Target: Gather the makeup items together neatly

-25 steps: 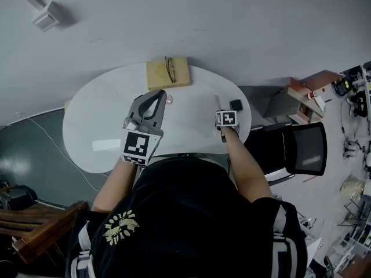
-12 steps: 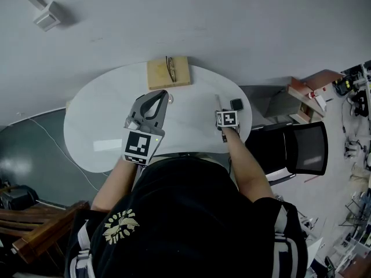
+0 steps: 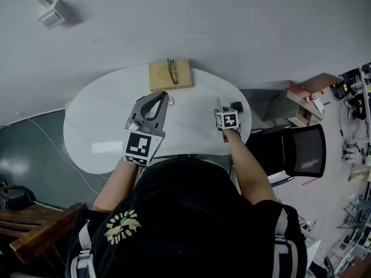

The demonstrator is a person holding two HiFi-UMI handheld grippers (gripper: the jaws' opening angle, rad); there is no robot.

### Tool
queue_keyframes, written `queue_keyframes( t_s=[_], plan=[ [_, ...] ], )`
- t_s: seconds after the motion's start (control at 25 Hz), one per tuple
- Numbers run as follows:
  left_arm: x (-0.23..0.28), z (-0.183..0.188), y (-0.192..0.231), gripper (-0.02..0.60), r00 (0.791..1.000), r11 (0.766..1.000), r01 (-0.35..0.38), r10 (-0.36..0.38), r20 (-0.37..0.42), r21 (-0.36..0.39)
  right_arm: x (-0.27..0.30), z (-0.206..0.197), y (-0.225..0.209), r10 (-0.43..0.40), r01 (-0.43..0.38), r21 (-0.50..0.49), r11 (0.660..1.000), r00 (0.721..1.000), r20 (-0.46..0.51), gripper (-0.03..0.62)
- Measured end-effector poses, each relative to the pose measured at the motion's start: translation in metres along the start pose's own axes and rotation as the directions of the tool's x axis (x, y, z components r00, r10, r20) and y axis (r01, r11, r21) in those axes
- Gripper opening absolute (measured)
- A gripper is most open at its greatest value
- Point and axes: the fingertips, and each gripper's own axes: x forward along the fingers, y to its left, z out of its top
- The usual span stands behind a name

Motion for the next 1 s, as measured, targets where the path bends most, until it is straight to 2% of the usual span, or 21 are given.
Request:
queue_keyframes(
  t_s=[0.44,0.76,1.0],
  plan=[
    [-0.025,-0.01,0.027,0.022,0.998,0.998,-0.069,0.069,-0.011,-0.014,0.022,0.037,0.069,0.107,-0.107,-0.103,0.989,0.994,-0.003,0.193],
    [-0.053,-0.02,0.051,0.023,0.988,0.988,-0.153,0.153,-0.028,-0.028,0.041,0.056,0.136,0.207,-0.211,-0.235,0.949,0.977,-0.045,0.198],
    [-0.078,-0.03,0.066,0.022,0.974,0.974,-0.222,0.22,-0.046,-0.042,0.053,0.065,0.174,0.252,-0.265,-0.294,0.918,0.964,-0.08,0.206]
  ],
)
